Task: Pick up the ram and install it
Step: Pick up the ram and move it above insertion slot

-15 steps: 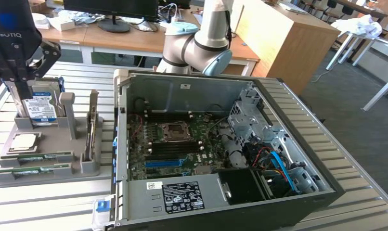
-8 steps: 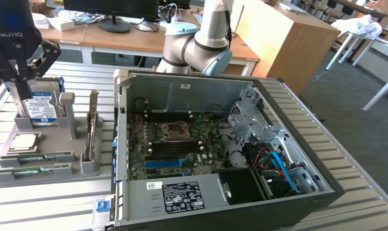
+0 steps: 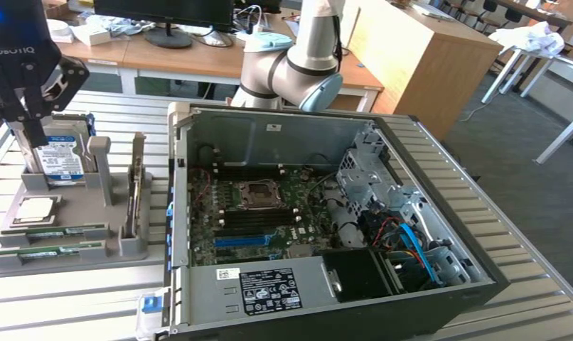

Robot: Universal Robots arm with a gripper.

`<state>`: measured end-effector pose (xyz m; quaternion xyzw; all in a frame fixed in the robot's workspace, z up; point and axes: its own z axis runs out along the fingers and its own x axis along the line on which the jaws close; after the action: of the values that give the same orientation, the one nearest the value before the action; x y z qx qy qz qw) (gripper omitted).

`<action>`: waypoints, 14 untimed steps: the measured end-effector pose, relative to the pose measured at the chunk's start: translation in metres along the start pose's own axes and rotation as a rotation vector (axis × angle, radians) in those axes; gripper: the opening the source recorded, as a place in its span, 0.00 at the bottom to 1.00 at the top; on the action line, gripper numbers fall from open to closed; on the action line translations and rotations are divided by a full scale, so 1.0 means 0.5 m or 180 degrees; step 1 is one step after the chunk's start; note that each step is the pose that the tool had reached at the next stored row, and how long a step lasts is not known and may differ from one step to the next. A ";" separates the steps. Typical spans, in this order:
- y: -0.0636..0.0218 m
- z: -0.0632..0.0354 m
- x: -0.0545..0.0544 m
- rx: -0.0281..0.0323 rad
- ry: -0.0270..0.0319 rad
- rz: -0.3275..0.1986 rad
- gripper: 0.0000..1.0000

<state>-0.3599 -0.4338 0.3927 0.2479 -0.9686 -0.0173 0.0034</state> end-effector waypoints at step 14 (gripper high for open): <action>0.000 0.000 0.000 0.0002 0.0030 -0.0810 0.10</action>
<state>-0.3599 -0.4338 0.3925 0.3689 -0.9293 -0.0162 0.0057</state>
